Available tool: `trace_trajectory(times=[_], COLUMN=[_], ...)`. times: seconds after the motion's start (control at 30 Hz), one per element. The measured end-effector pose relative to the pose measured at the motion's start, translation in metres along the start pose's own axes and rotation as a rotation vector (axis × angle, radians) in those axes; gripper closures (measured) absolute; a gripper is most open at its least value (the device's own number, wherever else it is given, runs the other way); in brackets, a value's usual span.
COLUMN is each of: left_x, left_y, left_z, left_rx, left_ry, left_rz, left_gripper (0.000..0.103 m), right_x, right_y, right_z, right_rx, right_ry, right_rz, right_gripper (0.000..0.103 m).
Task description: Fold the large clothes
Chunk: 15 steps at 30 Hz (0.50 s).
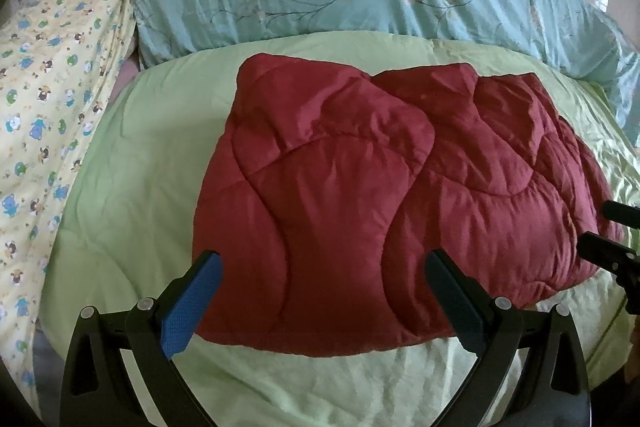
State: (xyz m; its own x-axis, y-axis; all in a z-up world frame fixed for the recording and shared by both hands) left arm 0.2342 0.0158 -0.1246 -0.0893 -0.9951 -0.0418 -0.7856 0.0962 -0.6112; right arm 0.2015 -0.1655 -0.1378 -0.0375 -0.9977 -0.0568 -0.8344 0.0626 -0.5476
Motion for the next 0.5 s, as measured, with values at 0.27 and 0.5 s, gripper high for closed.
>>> trace_trajectory(times=[0.27, 0.5], left_x=[0.0, 0.0], left_y=[0.003, 0.004], left_z=[-0.011, -0.014], left_rx=[0.01, 0.013], left_ry=[0.001, 0.008], left_rz=[0.003, 0.006], left_gripper=[0.001, 0.001], right_x=[-0.005, -0.008], right_y=[0.003, 0.005], right_z=[-0.008, -0.011], right_rx=[0.007, 0.008], right_ry=[-0.005, -0.006], right_rz=[-0.008, -0.01], right_gripper=[0.001, 0.001])
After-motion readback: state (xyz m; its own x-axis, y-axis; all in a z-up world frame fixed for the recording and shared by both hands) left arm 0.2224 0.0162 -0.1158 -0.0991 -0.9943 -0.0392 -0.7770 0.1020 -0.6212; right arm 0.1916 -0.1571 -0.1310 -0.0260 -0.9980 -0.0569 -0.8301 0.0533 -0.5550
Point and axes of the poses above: each gripper's, at about its wrist camera, not at the fingertips, and z roughly the way its jaws point, x to its right, y to its underside, the point moved 7 cm from there along z, roughly the way its jaws point, and after that the axes turned 3 degrees about -z, right-handed, at the moved point
